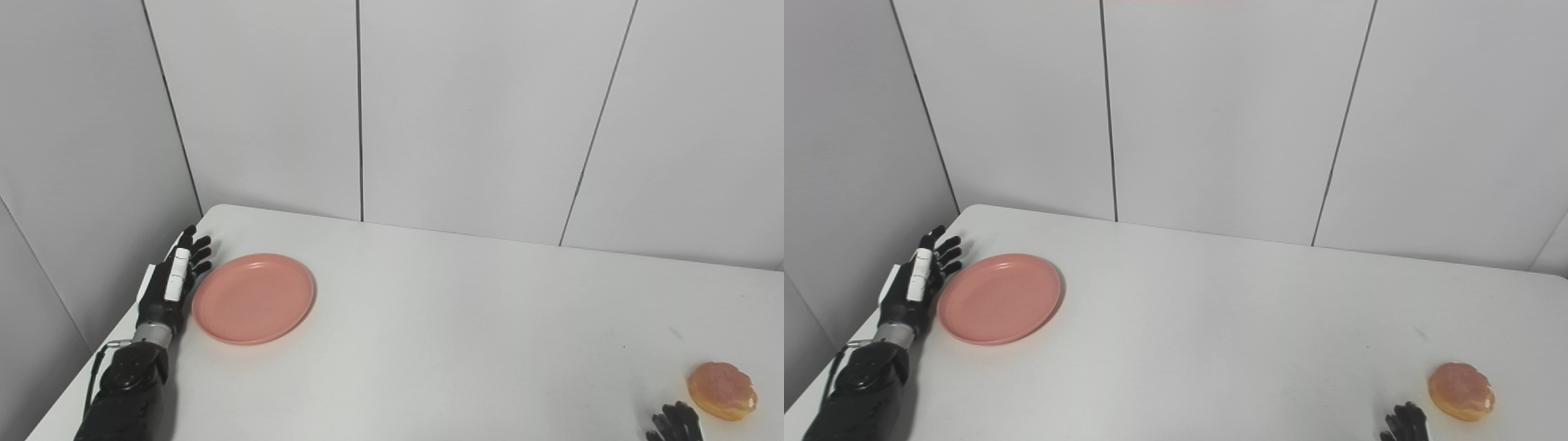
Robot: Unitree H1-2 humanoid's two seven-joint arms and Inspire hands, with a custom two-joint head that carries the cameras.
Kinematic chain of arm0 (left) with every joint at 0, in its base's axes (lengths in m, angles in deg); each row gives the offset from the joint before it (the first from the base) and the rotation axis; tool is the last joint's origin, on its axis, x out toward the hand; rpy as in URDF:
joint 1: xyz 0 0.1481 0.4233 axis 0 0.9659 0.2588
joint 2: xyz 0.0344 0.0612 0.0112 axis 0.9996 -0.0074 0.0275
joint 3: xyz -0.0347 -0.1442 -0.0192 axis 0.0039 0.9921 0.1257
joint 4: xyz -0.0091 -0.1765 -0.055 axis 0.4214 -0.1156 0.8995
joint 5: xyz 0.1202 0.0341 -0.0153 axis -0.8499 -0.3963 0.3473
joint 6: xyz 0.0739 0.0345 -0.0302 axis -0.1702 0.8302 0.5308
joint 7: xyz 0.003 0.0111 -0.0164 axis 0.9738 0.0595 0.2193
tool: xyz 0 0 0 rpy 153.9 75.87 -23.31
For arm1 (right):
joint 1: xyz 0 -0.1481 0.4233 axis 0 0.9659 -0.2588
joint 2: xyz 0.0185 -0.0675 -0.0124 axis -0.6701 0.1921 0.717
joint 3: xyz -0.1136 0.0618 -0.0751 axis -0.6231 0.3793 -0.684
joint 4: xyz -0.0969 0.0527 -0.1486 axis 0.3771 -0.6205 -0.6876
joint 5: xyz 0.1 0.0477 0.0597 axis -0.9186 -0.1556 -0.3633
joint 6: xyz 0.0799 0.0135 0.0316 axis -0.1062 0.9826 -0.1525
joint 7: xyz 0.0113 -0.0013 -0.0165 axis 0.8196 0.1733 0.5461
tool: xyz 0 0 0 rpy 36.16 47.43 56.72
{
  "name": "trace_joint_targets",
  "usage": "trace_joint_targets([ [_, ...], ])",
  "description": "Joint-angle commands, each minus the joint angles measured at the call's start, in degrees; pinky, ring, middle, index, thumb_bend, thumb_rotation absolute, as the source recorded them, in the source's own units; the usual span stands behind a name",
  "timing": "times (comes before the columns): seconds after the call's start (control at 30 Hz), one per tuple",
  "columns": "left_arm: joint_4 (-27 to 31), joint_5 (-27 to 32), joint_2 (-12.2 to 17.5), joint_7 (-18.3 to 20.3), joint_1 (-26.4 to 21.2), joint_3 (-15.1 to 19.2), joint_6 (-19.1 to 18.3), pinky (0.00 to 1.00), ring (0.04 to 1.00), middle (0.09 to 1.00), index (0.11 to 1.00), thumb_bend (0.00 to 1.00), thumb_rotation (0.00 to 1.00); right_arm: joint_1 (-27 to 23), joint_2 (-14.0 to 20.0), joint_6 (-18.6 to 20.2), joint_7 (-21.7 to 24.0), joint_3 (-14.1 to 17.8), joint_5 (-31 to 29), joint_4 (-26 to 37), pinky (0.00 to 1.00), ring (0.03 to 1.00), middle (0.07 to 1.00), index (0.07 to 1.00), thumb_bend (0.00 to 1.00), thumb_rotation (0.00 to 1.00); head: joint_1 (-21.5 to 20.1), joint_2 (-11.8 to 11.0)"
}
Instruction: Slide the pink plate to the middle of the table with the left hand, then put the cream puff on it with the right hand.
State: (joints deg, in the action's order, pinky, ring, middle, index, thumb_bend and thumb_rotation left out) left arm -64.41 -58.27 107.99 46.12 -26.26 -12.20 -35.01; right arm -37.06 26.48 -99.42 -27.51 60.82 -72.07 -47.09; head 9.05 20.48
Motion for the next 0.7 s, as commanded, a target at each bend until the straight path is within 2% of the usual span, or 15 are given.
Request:
trace_joint_targets([
  [0.0,4.29,0.56,-2.02,1.35,1.55,-1.11,-3.24,0.78,0.863,0.863,0.933,0.91,0.96,2.63,0.11,6.37,-0.12,-0.73,0.68,-3.03,1.0,1.0,1.0,1.0,0.9,1.0,-0.11,0.12],
  [0.17,9.33,-0.02,-3.77,1.23,3.8,-1.84,-5.63,0.77,0.86,0.847,0.933,0.93,0.94,2.55,0.13,6.36,-0.21,-0.83,0.77,-3.09,1.0,1.0,0.998,1.0,0.92,1.0,-0.18,0.08],
  [0.67,11.12,-1.12,-6.82,0.67,4.09,-3.75,-7.99,0.79,0.87,0.862,0.927,0.96,0.95,2.65,0.09,6.43,-0.48,-1.06,0.68,-2.8,1.0,1.0,0.993,1.0,0.92,1.0,-0.68,0.24],
])
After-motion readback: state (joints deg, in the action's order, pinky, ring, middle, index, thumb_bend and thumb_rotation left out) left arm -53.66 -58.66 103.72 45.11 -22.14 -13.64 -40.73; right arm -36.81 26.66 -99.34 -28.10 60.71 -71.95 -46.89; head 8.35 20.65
